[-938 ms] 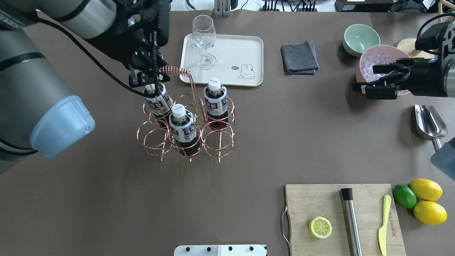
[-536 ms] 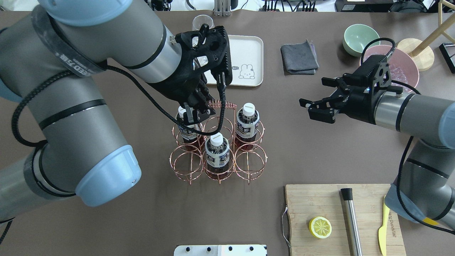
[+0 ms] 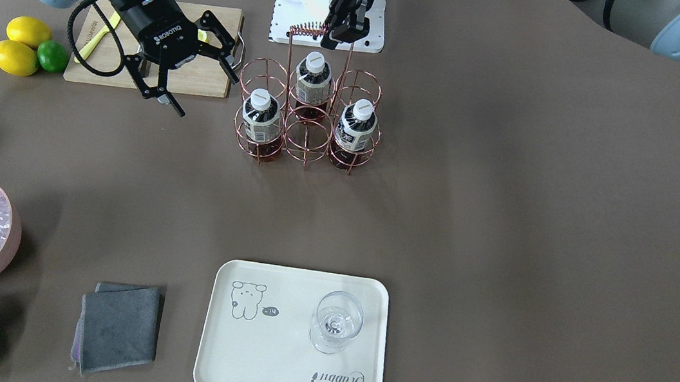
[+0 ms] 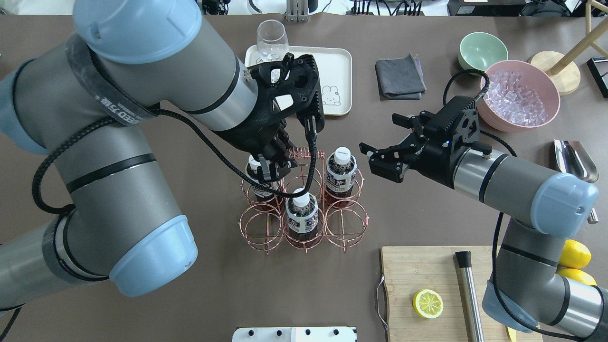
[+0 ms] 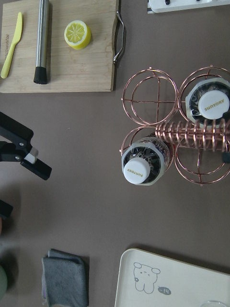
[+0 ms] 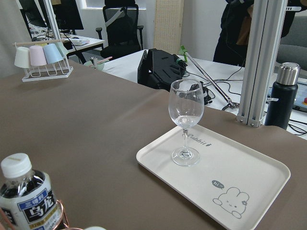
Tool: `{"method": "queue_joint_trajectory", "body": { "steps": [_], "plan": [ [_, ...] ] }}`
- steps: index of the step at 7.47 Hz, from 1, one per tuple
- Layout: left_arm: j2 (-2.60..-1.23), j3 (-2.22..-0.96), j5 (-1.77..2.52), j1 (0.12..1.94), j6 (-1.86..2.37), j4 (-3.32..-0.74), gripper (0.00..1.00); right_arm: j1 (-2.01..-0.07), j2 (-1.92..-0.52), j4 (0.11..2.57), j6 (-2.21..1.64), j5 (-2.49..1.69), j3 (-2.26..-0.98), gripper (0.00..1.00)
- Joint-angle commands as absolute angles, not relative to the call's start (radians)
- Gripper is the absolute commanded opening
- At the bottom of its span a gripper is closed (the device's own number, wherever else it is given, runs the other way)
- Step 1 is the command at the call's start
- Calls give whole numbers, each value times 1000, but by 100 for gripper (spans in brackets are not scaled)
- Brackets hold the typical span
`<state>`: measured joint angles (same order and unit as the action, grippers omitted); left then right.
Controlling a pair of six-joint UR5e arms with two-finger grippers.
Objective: Take tea from basket to plate
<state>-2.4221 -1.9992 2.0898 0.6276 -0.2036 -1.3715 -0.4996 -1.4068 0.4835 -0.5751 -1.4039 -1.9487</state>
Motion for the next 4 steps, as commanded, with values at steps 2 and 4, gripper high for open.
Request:
{"method": "queue_joint_trajectory", "body": {
  "steps": [2, 4],
  "plan": [
    [-2419, -2003, 2089, 621, -199, -1371, 0, -372, -1390, 482, -591, -1268, -1948, 100],
    [-2416, -2006, 2088, 621, -201, -1371, 0, -331, -1384, 486, -591, -1229, -1951, 100]
  ]
}}
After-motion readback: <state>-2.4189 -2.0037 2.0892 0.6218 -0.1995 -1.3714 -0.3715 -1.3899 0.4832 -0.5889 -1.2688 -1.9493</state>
